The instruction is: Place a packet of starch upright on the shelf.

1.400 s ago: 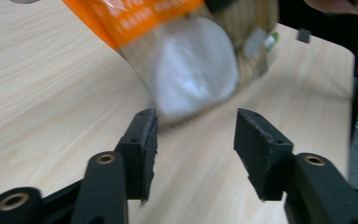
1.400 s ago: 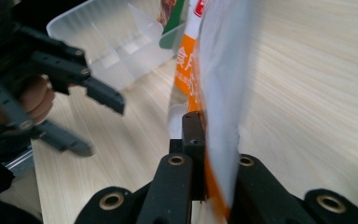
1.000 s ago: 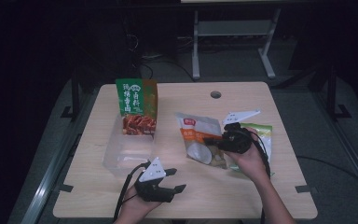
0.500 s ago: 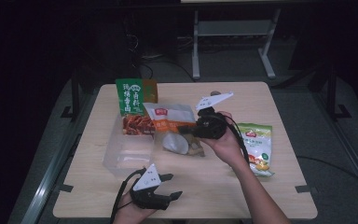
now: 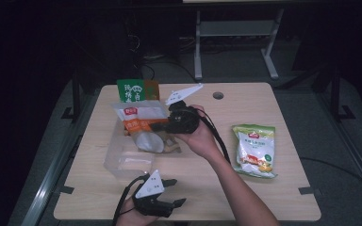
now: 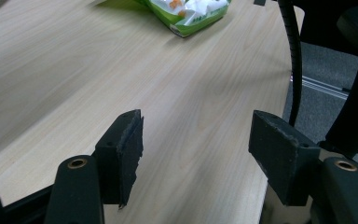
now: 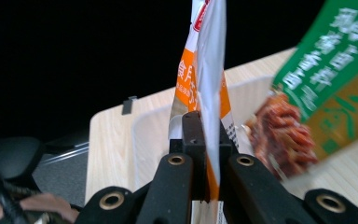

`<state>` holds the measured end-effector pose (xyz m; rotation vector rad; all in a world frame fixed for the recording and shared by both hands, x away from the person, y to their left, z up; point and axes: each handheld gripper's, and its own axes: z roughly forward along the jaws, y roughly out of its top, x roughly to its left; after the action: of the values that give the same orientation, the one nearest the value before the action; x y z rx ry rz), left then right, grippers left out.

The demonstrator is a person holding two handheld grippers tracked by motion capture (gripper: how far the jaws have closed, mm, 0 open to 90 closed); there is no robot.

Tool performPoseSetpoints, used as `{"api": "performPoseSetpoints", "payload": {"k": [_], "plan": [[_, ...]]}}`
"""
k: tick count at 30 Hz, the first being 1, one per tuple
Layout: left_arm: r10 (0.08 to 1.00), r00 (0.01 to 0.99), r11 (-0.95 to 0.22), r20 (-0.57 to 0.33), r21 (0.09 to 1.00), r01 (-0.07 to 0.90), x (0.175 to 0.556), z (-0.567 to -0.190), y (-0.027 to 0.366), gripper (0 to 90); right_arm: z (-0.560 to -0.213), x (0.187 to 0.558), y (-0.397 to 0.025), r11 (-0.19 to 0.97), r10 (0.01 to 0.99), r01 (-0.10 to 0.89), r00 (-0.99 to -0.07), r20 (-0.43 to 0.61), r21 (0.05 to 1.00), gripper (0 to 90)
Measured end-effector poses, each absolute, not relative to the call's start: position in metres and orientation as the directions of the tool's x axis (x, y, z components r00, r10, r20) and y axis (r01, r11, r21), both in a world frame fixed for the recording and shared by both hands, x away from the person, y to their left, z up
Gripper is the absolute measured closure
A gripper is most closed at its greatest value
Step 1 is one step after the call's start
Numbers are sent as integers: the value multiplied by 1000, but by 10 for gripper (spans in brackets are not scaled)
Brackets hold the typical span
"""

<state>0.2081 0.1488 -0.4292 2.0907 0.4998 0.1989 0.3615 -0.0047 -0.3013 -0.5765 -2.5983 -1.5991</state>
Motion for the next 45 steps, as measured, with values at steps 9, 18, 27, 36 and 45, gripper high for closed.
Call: {"api": "performPoseSetpoints", "payload": {"k": [9, 18, 27, 36, 45], "plan": [[430, 900, -466, -63, 839, 281, 211, -432, 149, 341, -305, 367, 36, 404, 224, 308, -946, 233, 862, 900], [443, 894, -453, -64, 845, 285, 210, -432, 149, 323, -321, 372, 67, 430, 173, 306, -951, 255, 849, 900], [440, 896, -454, -63, 845, 282, 210, -432, 150, 321, -338, 376, 88, 453, 122, 314, -949, 291, 835, 900], [438, 896, -452, -70, 844, 287, 209, -434, 150, 319, -361, 377, 95, 455, 107, 329, -943, 315, 828, 900], [434, 899, -468, -65, 836, 286, 209, -434, 150, 319, -379, 379, 88, 422, 122, 375, -926, 358, 825, 888]]}}
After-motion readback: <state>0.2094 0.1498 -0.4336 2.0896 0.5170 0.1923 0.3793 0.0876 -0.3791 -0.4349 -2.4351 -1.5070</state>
